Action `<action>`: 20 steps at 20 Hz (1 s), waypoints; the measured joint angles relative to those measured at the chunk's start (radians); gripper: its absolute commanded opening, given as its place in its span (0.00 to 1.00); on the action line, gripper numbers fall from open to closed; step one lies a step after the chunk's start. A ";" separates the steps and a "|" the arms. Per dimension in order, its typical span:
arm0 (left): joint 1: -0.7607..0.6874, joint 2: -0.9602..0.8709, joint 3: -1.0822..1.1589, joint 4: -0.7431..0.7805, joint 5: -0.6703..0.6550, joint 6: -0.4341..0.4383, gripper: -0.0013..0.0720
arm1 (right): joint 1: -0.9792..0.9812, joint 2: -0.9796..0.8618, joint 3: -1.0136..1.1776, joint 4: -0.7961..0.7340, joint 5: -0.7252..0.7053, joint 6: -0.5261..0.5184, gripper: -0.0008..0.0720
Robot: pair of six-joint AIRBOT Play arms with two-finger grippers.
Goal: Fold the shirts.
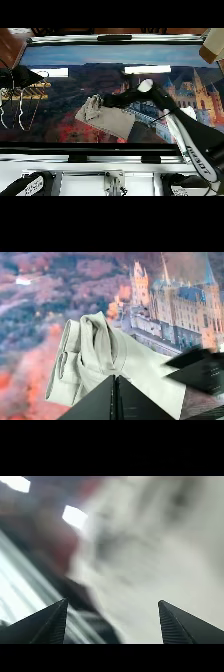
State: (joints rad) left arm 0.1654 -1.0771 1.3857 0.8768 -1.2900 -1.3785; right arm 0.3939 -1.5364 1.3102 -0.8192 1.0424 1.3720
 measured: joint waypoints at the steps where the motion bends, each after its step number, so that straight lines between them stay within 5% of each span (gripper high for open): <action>1: 0.000 0.002 -0.003 -0.001 0.000 0.003 0.07 | -0.037 0.027 -0.004 -0.116 0.072 0.045 0.91; 3: 0.000 0.001 -0.008 0.000 0.000 0.008 0.07 | -0.113 0.072 -0.042 -0.277 0.201 0.105 0.92; 6: 0.000 0.002 -0.010 0.000 0.000 0.013 0.07 | -0.209 0.109 -0.183 -0.300 0.282 0.135 0.92; 14: 0.000 0.002 -0.011 -0.001 -0.002 0.015 0.07 | -0.175 0.098 -0.463 0.006 -0.019 0.070 0.90; 15: 0.000 0.002 -0.011 -0.001 -0.002 0.015 0.07 | -0.162 0.087 -0.472 0.048 -0.052 0.066 0.65; 16: 0.000 0.002 -0.011 -0.001 -0.002 0.015 0.07 | -0.147 0.072 -0.479 0.087 -0.089 0.062 0.27; 17: 0.000 0.002 -0.011 -0.001 -0.002 0.015 0.07 | -0.135 0.057 -0.484 0.116 -0.117 0.052 0.10; 20: 0.000 0.002 -0.011 -0.001 -0.003 0.014 0.07 | -0.126 0.039 -0.484 0.231 -0.148 -0.020 0.10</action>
State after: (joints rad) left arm 0.1650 -1.0756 1.3743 0.8761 -1.2926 -1.3640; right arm 0.2684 -1.4979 0.8265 -0.5880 0.8948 1.3518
